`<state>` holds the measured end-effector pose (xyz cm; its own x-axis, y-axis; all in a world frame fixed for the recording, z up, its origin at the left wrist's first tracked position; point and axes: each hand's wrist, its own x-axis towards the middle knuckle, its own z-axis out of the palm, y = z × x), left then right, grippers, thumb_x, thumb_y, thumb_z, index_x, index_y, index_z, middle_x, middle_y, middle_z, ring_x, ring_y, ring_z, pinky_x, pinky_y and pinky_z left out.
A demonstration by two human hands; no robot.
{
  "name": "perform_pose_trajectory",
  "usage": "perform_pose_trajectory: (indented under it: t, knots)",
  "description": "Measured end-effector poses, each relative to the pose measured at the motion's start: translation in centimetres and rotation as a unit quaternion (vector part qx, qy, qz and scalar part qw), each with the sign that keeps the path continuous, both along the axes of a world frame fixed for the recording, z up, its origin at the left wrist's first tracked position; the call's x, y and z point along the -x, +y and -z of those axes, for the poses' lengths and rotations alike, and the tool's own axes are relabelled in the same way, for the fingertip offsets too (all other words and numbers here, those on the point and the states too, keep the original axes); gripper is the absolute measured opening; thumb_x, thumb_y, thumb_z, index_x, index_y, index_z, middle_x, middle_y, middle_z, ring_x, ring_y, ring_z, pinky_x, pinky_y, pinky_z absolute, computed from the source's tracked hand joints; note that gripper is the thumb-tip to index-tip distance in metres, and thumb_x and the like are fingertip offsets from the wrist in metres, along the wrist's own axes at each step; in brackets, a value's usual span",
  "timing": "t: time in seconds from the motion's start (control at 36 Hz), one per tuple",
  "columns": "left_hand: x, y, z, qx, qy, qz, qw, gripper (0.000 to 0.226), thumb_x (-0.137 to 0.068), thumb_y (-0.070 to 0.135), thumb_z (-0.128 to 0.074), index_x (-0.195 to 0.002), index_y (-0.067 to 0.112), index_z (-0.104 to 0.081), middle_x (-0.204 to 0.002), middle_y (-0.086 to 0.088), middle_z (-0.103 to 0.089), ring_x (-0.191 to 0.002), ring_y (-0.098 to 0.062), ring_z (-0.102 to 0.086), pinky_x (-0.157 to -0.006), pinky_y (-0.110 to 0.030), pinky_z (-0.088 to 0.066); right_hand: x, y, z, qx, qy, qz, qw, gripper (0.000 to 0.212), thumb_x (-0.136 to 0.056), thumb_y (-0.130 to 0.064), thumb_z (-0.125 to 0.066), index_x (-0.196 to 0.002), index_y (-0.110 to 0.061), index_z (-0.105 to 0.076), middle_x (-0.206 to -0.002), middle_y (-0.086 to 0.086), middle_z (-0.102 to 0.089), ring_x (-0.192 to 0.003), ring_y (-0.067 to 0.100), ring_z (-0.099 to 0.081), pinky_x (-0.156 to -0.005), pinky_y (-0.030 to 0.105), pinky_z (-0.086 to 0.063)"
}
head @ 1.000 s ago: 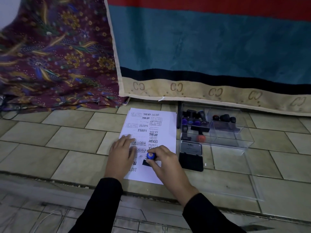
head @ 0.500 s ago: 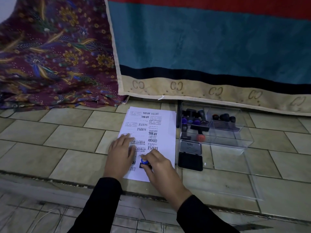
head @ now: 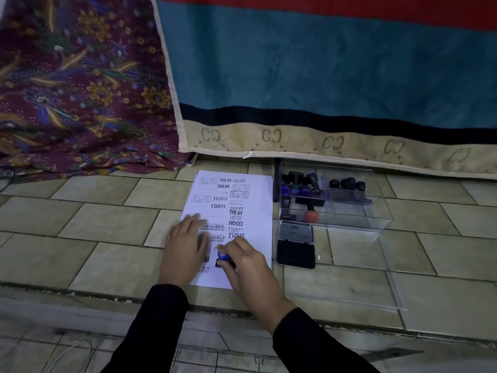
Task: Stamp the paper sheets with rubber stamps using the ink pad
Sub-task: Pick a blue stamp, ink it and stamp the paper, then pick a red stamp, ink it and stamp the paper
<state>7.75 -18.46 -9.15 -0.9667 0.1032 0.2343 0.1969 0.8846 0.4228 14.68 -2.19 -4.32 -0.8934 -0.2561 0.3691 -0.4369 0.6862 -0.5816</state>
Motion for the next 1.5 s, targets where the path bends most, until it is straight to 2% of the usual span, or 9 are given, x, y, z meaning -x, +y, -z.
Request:
perform_pose_trajectory:
  t: [0.25, 0.36, 0.44, 0.67, 0.81, 1.14, 1.25, 1.36, 1.5]
  knots:
    - [0.0, 0.1, -0.4, 0.011, -0.006, -0.013, 1.000, 0.050, -0.085, 0.045, -0.028, -0.118, 0.020, -0.055, -0.133, 0.000, -0.053, -0.122, -0.022, -0.046, -0.103, -0.040, -0.035, 0.5, 1.5, -0.5, 0.103, -0.038, 0.030, 0.993, 0.022, -0.085, -0.011, -0.065, -0.107, -0.012, -0.064, -0.099, 0.000, -0.063, -0.086, 0.011, -0.063, -0.082, 0.022, -0.049]
    - [0.2, 0.1, -0.4, 0.004, -0.003, -0.002, 1.000, 0.032, -0.089, 0.034, -0.042, -0.115, 0.019, -0.054, -0.128, -0.001, -0.053, -0.116, -0.022, -0.049, -0.102, -0.040, -0.037, 1.7, 5.9, -3.8, 0.233, -0.031, 0.114, 0.965, 0.027, -0.081, -0.009, -0.070, -0.101, -0.022, -0.057, -0.090, -0.017, -0.064, -0.079, -0.006, -0.064, -0.074, 0.008, -0.048]
    - [0.3, 0.3, -0.6, -0.001, 0.004, -0.007, 1.000, 0.025, -0.089, 0.020, -0.055, -0.113, 0.018, -0.055, -0.124, 0.000, -0.053, -0.110, -0.023, -0.050, -0.096, -0.040, -0.040, 2.8, 10.5, -6.4, 0.271, -0.008, 0.188, 0.944, 0.024, -0.082, -0.012, -0.068, -0.093, -0.028, -0.054, -0.091, -0.016, -0.064, -0.081, -0.002, -0.065, -0.072, 0.015, -0.053]
    - [0.6, 0.8, -0.5, -0.001, 0.010, -0.038, 0.999, 0.026, -0.084, 0.023, -0.054, -0.109, 0.018, -0.057, -0.116, -0.001, -0.056, -0.101, -0.025, -0.049, -0.087, -0.042, -0.041, 6.5, 20.3, -6.2, 0.136, 0.003, 0.334, 0.933, 0.016, -0.084, -0.007, -0.067, -0.095, -0.014, -0.059, -0.095, 0.006, -0.062, -0.069, -0.001, -0.057, -0.056, -0.002, -0.041]
    - [0.4, 1.1, -0.4, -0.008, 0.017, -0.047, 0.999, 0.037, -0.078, 0.033, -0.040, -0.108, 0.019, -0.056, -0.116, 0.000, -0.056, -0.102, -0.024, -0.049, -0.088, -0.043, -0.039, 8.9, 22.0, -3.7, 0.022, -0.095, 0.338, 0.936, 0.016, -0.081, -0.009, -0.069, -0.096, -0.011, -0.063, -0.098, 0.010, -0.065, -0.078, 0.014, -0.056, -0.068, 0.022, -0.042]
    - [0.2, 1.3, -0.8, -0.015, 0.005, -0.057, 0.998, 0.026, -0.084, 0.017, -0.058, -0.110, 0.020, -0.057, -0.120, 0.000, -0.055, -0.108, -0.024, -0.047, -0.091, -0.042, -0.035, 11.2, 22.2, -2.8, -0.071, -0.251, 0.329, 0.908, 0.024, -0.071, -0.011, -0.076, -0.067, -0.021, -0.054, -0.102, 0.009, -0.053, -0.095, 0.028, -0.056, -0.076, 0.023, -0.038]
    - [0.3, 1.2, -1.1, -0.024, -0.012, -0.055, 0.998, 0.026, -0.085, 0.017, -0.057, -0.111, 0.021, -0.057, -0.122, 0.002, -0.053, -0.110, -0.022, -0.045, -0.092, -0.040, -0.034, 10.9, 21.8, -3.2, -0.093, -0.211, 0.330, 0.915, 0.008, -0.077, -0.009, -0.069, -0.083, -0.011, -0.065, -0.101, 0.015, -0.060, -0.099, 0.031, -0.056, -0.079, 0.026, -0.042]
    - [0.5, 1.0, -1.3, -0.039, -0.018, -0.051, 0.998, 0.026, -0.084, 0.018, -0.058, -0.110, 0.021, -0.058, -0.122, 0.005, -0.053, -0.111, -0.020, -0.044, -0.091, -0.041, -0.035, 9.7, 19.3, -4.6, -0.095, -0.109, 0.318, 0.937, 0.006, -0.083, -0.014, -0.065, -0.087, -0.011, -0.066, -0.090, 0.009, -0.066, -0.076, 0.019, -0.056, -0.067, 0.025, -0.044]
    - [0.7, 0.9, -1.4, -0.043, -0.024, -0.054, 0.997, 0.027, -0.083, 0.018, -0.062, -0.109, 0.021, -0.060, -0.122, 0.003, -0.054, -0.113, -0.021, -0.045, -0.094, -0.042, -0.037, 9.5, 15.6, -5.7, -0.274, -0.144, 0.262, 0.914, 0.024, -0.085, -0.038, -0.060, -0.093, -0.015, -0.062, -0.092, 0.005, -0.061, -0.087, 0.027, -0.062, -0.069, 0.033, -0.047]
